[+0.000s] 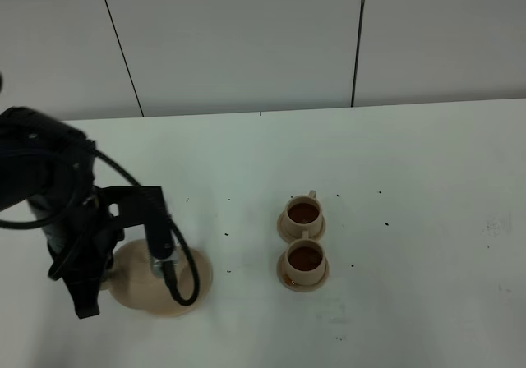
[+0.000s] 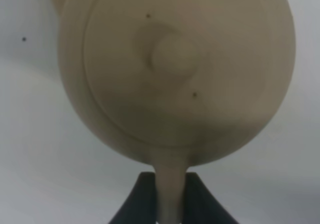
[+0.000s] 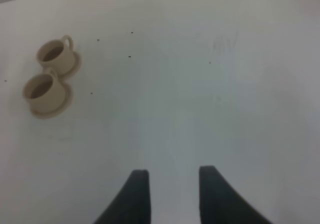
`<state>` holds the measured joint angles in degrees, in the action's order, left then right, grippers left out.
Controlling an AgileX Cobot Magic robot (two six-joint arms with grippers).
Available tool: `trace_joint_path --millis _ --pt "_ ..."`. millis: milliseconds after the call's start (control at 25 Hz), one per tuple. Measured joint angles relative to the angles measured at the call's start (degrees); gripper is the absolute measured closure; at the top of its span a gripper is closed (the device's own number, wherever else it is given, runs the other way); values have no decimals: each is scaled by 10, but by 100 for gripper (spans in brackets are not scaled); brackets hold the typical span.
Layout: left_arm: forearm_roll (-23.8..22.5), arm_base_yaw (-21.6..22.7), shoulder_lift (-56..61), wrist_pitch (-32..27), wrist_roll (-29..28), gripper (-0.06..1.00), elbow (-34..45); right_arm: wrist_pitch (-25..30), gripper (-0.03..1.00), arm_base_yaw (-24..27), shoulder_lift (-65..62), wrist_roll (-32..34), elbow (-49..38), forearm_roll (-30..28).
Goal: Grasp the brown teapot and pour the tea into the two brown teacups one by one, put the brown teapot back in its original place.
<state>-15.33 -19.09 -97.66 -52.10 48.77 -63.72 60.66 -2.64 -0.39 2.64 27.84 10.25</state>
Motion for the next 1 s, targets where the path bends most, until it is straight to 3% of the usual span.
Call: trace_joint_path --millis 240,560,1000 --pt "0 25 23 81 -17 78 63 0 73 0 0 0 0 0" --pt "24 25 25 146 -31 78 67 0 73 0 0 0 0 0" --pt "48 1 -12 157 -35 78 68 0 73 0 0 0 0 0"
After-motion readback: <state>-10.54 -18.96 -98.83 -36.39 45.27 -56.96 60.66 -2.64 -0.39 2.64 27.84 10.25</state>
